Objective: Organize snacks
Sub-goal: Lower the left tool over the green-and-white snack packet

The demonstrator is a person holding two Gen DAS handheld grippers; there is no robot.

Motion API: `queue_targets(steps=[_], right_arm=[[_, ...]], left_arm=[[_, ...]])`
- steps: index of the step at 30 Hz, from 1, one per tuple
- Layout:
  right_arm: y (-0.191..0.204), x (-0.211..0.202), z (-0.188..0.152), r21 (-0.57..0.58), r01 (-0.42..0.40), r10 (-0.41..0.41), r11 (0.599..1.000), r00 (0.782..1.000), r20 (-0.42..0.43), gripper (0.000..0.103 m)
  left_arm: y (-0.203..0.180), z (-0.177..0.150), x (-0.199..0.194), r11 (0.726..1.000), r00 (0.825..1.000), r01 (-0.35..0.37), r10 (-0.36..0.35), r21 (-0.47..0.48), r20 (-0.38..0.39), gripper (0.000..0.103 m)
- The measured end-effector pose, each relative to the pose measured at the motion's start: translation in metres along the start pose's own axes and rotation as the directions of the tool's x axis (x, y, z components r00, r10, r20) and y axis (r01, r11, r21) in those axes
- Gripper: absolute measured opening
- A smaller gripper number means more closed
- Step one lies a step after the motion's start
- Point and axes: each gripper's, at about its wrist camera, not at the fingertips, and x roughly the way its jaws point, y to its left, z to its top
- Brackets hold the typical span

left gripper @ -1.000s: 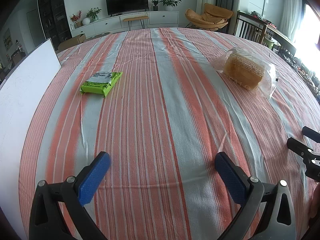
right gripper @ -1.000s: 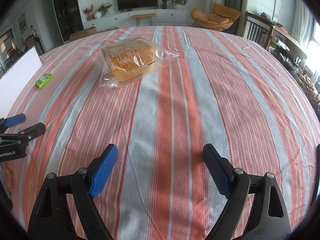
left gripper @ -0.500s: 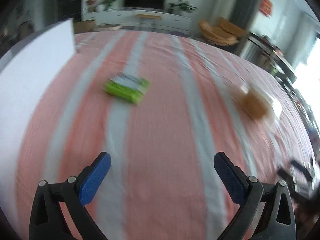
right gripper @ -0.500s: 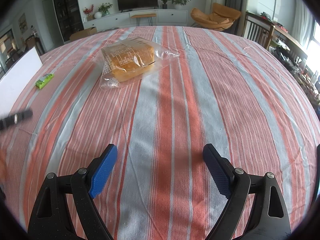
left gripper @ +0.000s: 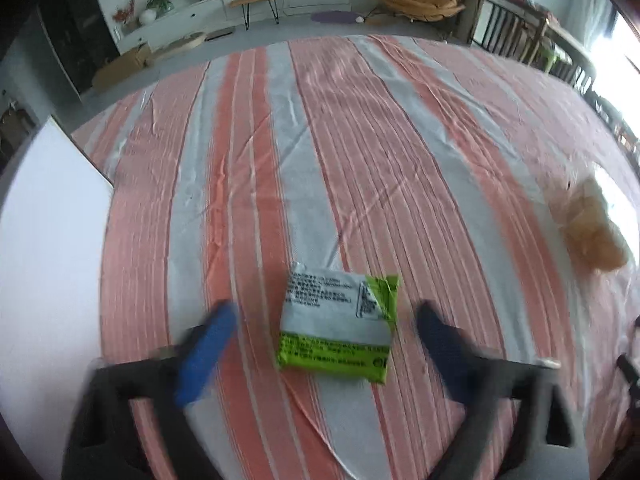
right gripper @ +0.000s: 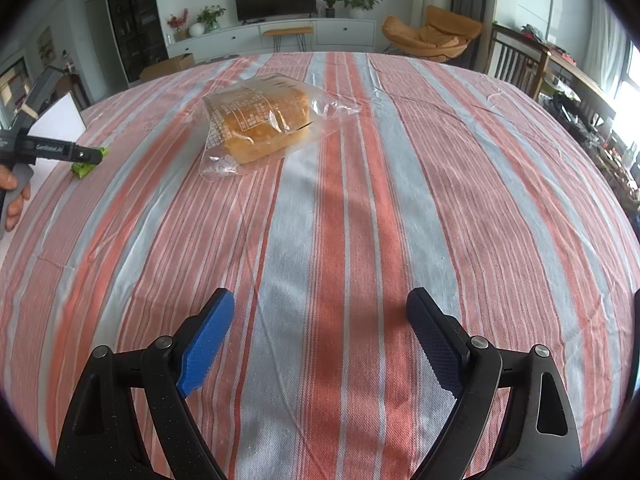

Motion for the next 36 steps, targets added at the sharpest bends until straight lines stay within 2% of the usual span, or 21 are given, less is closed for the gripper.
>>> queue_targets(steps=[1, 3, 5, 9, 11, 14, 17, 19, 21, 22, 25, 26, 28, 31, 36], right_arm=[[0.000, 0.000, 0.000, 0.000, 0.000, 0.000, 1.000, 1.000, 0.000, 0.091], [0.002, 0.000, -0.001, -0.002, -0.002, 0.002, 1.000, 1.000, -0.001, 0.092], [0.004, 0.000, -0.002, -0.005, -0.003, 0.003, 1.000, 1.000, -0.002, 0.092], [0.005, 0.000, -0.002, -0.006, -0.003, 0.003, 1.000, 1.000, -0.002, 0.092], [0.005, 0.000, -0.002, -0.006, -0.003, 0.003, 1.000, 1.000, -0.002, 0.092], [0.005, 0.000, -0.002, -0.006, -0.003, 0.003, 1.000, 1.000, -0.002, 0.092], [0.005, 0.000, -0.002, -0.005, -0.003, 0.003, 1.000, 1.000, -0.002, 0.092], [0.006, 0.000, -0.002, -0.005, -0.003, 0.003, 1.000, 1.000, -0.002, 0.092], [0.006, 0.000, -0.002, -0.005, -0.004, 0.004, 1.000, 1.000, -0.002, 0.092], [0.006, 0.000, -0.002, -0.005, -0.004, 0.004, 1.000, 1.000, -0.002, 0.092], [0.005, 0.000, -0.002, -0.005, -0.004, 0.004, 1.000, 1.000, -0.002, 0.092], [0.005, 0.000, -0.002, -0.005, -0.004, 0.004, 1.000, 1.000, -0.002, 0.092], [0.005, 0.000, -0.002, -0.005, -0.004, 0.003, 1.000, 1.000, -0.003, 0.092], [0.006, 0.000, -0.002, -0.006, -0.003, 0.003, 1.000, 1.000, -0.003, 0.092], [0.006, 0.000, -0.002, -0.005, -0.004, 0.004, 1.000, 1.000, -0.003, 0.092]], left_arm=[[0.002, -0.002, -0.003, 1.000, 1.000, -0.001, 0.001, -0.008, 0.029, 0.049], [0.004, -0.007, -0.007, 0.999, 0.998, 0.039, -0.037, -0.025, 0.049, 0.050], [-0.002, -0.016, -0.012, 0.999, 0.998, 0.028, -0.026, -0.025, 0.064, 0.050], [-0.015, -0.049, -0.028, 0.997, 0.997, 0.028, -0.023, -0.066, 0.073, 0.050], [-0.027, -0.072, -0.041, 0.994, 0.995, 0.070, -0.064, -0.082, 0.070, 0.050], [-0.044, -0.102, -0.056, 0.993, 0.992, 0.102, -0.097, -0.063, 0.076, 0.050], [-0.057, -0.124, -0.066, 0.994, 0.990, 0.101, -0.097, -0.042, 0.105, 0.052], [-0.062, -0.131, -0.065, 0.995, 0.986, 0.099, -0.094, -0.034, 0.137, 0.055], [-0.065, -0.134, -0.065, 0.995, 0.982, 0.095, -0.090, -0.019, 0.166, 0.073], [-0.066, -0.135, -0.063, 0.996, 0.980, 0.090, -0.088, -0.006, 0.179, 0.075], [-0.073, -0.138, -0.054, 0.999, 0.979, -0.005, -0.005, 0.049, 0.206, 0.085], [-0.072, -0.139, -0.053, 0.999, 0.977, -0.013, 0.004, 0.041, 0.215, 0.089], [-0.066, -0.137, -0.052, 1.000, 0.978, -0.009, 0.008, 0.006, 0.209, 0.091], [-0.062, -0.135, -0.047, 1.000, 0.980, -0.027, 0.029, -0.014, 0.196, 0.102], [-0.061, -0.134, -0.045, 0.999, 0.981, -0.030, 0.034, -0.025, 0.191, 0.103]])
